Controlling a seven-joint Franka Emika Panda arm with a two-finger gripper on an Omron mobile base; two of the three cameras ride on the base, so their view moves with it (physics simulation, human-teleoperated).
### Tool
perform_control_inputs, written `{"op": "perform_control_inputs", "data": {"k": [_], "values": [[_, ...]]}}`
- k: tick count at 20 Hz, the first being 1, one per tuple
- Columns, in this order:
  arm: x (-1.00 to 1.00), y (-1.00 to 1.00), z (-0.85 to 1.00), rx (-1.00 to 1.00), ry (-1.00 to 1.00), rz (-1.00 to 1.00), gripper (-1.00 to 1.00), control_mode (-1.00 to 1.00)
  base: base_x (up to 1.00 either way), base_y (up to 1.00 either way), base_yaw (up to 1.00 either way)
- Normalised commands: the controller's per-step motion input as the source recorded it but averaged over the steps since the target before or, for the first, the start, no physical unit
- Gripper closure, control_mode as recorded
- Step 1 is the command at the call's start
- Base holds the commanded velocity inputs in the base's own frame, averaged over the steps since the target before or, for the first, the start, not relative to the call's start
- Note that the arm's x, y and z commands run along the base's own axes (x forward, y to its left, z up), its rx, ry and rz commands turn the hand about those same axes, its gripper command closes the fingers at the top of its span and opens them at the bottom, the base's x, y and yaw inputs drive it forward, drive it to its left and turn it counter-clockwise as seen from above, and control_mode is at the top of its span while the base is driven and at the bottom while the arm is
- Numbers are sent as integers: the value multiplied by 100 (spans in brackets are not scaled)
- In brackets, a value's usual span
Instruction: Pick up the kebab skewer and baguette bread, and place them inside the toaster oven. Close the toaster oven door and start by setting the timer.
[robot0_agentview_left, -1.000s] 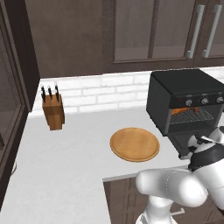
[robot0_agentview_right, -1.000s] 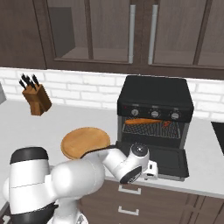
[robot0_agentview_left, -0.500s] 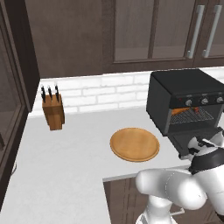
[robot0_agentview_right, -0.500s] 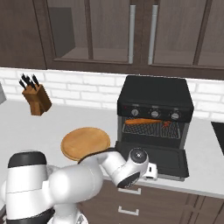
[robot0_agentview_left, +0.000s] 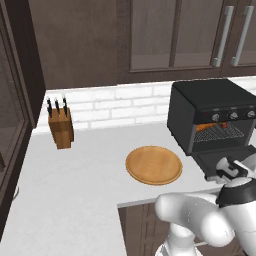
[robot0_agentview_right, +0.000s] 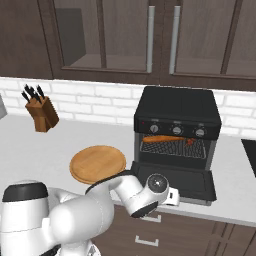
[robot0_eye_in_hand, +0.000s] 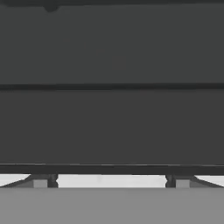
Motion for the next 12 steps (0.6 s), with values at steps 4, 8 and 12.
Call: {"op": "perform_control_inputs", "data": {"k": [4, 8, 12], "values": [[88, 45, 56, 0, -8, 0, -100, -100, 0, 0, 0], [92, 41, 59, 0, -10, 0, -100, -100, 0, 0, 0], [99, 39, 65, 0, -8, 0, -100, -100, 0, 0, 0]]}}
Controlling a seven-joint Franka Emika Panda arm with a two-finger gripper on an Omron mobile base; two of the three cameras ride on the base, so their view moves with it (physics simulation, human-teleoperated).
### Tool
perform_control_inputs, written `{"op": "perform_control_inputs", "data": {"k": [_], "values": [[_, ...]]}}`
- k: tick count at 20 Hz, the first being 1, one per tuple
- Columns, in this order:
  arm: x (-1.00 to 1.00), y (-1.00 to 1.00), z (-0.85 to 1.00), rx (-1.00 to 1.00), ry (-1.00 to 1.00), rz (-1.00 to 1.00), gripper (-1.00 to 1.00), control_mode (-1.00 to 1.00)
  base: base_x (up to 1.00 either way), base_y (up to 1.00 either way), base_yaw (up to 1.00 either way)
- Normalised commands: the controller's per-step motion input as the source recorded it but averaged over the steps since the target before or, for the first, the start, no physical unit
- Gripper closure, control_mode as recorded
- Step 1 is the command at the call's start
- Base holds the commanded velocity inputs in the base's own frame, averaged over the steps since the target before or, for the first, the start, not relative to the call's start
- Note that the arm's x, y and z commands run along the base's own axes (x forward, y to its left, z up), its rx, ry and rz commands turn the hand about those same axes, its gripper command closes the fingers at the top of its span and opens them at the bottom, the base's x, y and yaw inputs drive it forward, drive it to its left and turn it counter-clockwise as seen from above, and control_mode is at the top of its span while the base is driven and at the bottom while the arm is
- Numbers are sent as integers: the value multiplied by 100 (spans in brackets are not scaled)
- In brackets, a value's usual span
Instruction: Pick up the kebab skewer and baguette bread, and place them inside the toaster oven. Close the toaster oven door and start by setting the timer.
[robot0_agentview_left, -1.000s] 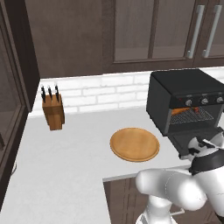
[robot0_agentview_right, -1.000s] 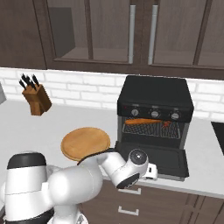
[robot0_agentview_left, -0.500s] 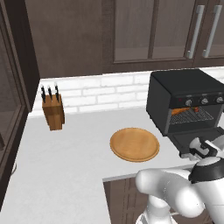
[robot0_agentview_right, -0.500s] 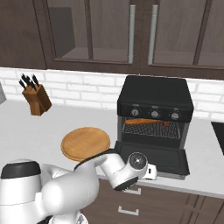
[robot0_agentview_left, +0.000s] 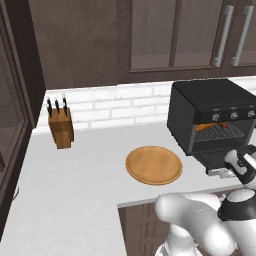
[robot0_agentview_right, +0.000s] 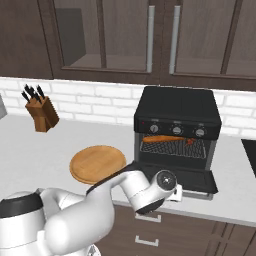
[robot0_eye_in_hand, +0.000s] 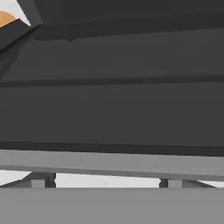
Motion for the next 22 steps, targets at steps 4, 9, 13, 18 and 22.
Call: {"op": "perform_control_inputs", "data": {"k": [4, 9, 13, 18, 22], "values": [[99, 40, 62, 0, -14, 0, -100, -100, 0, 0, 0], [92, 59, 51, 0, -19, 0, -100, -100, 0, 0, 0], [91, 78, 33, 0, -23, 0, -100, -100, 0, 0, 0], [83, 83, 3, 0, -17, -1, -100, -100, 0, 0, 0], [75, 42, 15, 0, -10, 0, -100, -100, 0, 0, 0]]}}
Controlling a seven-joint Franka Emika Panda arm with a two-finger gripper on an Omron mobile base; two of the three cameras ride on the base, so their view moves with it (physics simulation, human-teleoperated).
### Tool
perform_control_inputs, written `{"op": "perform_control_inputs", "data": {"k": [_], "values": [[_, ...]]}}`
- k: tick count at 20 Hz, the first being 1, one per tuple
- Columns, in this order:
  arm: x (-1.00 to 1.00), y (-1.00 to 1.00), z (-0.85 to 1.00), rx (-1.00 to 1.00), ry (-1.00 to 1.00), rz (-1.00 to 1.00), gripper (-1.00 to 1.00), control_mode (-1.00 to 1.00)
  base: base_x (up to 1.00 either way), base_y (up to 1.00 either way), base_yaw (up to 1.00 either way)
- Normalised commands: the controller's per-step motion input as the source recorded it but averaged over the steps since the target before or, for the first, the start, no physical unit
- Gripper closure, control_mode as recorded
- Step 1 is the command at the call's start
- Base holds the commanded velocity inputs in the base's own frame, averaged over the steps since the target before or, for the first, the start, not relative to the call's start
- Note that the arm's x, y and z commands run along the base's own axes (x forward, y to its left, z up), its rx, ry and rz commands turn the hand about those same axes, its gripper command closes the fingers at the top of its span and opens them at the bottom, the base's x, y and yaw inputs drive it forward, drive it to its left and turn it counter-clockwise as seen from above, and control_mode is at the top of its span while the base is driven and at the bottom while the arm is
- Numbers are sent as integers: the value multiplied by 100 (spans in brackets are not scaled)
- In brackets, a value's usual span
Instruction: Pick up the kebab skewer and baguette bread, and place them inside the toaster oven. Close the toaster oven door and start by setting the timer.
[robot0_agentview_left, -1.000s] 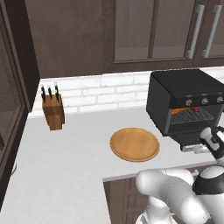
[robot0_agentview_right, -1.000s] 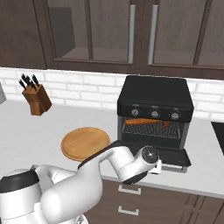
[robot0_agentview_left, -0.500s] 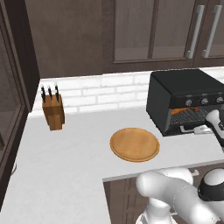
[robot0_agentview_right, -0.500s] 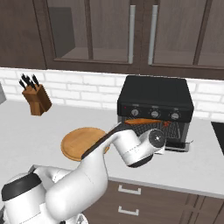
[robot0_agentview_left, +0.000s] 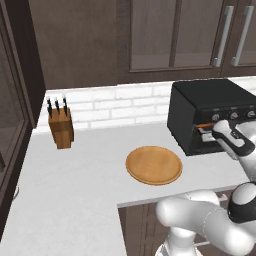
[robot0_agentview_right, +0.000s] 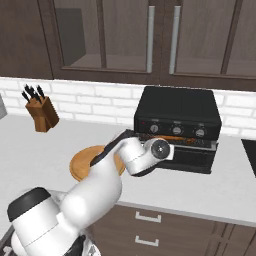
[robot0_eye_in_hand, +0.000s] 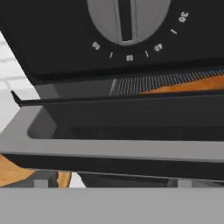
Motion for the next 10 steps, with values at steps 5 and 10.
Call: {"op": "perform_control_inputs", "data": {"k": [5, 10], "values": [[70, 5, 15, 0, -4, 0, -100, -100, 0, 0, 0], [60, 0, 11, 0, -3, 0, -100, -100, 0, 0, 0]]}}
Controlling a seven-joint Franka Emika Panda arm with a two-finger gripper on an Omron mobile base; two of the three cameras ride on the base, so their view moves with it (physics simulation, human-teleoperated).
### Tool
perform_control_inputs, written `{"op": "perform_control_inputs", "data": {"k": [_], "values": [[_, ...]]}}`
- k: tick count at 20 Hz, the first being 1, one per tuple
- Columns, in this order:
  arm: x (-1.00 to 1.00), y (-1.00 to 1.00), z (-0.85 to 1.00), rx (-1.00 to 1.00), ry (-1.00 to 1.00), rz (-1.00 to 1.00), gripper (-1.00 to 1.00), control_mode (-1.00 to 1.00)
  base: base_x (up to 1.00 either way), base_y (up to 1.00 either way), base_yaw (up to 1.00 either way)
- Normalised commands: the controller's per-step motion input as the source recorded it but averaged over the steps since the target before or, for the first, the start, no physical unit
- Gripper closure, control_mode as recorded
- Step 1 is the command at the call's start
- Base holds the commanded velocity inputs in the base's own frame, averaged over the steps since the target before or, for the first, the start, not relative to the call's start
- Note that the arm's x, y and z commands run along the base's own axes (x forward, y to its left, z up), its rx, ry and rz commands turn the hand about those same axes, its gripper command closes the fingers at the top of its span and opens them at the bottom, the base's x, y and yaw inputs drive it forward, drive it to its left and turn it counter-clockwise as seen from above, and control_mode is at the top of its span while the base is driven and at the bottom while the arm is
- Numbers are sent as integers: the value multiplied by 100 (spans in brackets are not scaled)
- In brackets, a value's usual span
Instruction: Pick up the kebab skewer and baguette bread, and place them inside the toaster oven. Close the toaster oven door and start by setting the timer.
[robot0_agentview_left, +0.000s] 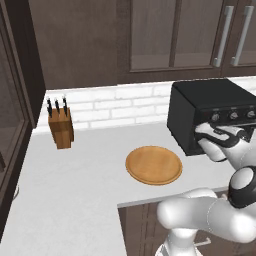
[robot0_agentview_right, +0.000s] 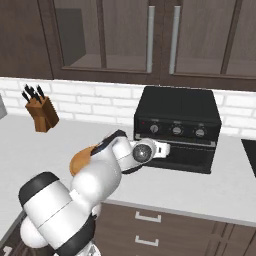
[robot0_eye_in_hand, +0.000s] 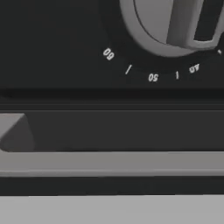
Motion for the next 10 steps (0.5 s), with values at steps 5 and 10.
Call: {"op": "perform_control_inputs", "data": {"k": [5, 10], "values": [[13, 0, 19, 0, -3, 0, -100, -100, 0, 0, 0], [-40, -3, 74, 0, 0, 0, -100, -100, 0, 0, 0]]}}
